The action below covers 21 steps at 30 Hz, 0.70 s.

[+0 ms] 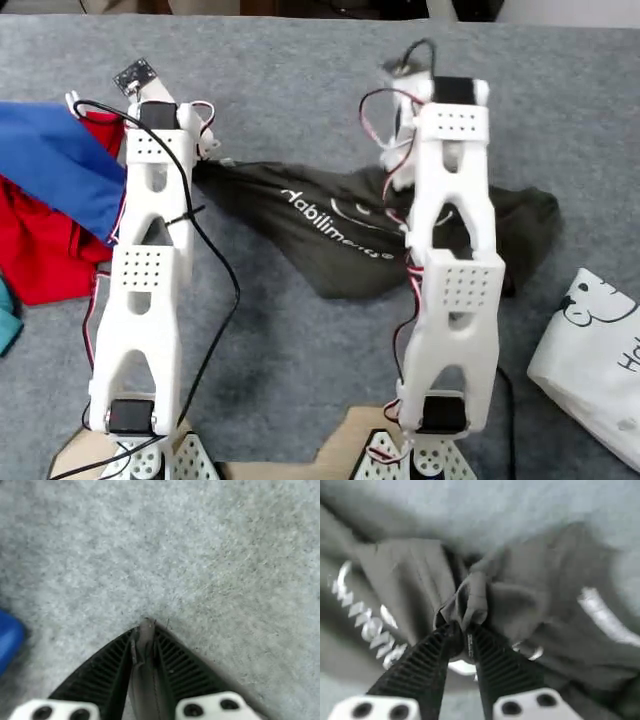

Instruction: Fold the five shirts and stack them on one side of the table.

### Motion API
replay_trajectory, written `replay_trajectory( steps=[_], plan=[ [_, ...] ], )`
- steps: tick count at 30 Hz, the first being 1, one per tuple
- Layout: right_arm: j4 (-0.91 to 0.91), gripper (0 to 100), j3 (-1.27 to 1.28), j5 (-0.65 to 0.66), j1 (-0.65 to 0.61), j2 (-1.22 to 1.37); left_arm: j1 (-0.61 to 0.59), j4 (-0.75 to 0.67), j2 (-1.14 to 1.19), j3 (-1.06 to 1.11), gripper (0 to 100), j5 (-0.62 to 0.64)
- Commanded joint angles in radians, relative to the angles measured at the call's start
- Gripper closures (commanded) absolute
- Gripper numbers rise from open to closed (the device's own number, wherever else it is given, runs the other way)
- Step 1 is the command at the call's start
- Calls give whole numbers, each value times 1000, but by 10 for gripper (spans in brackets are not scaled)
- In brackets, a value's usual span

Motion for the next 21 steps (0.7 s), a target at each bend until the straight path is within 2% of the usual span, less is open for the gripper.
replay_trajectory(
  steps=[1, 4, 11, 14, 21],
  plan=[
    [5, 993, 160, 29, -18, -114, -15, -2, -13, -51, 981, 0],
    [9, 984, 176, 80, -24, -116, -14, -3, -12, -51, 981, 0],
    [18, 807, -4, 109, -39, -183, -14, -9, -7, -51, 981, 0],
    [18, 762, -58, 152, -51, -232, -14, -9, -5, -51, 981, 0],
    [9, 666, -185, 158, -50, -225, -14, -6, -5, -51, 981, 0]
  ],
)
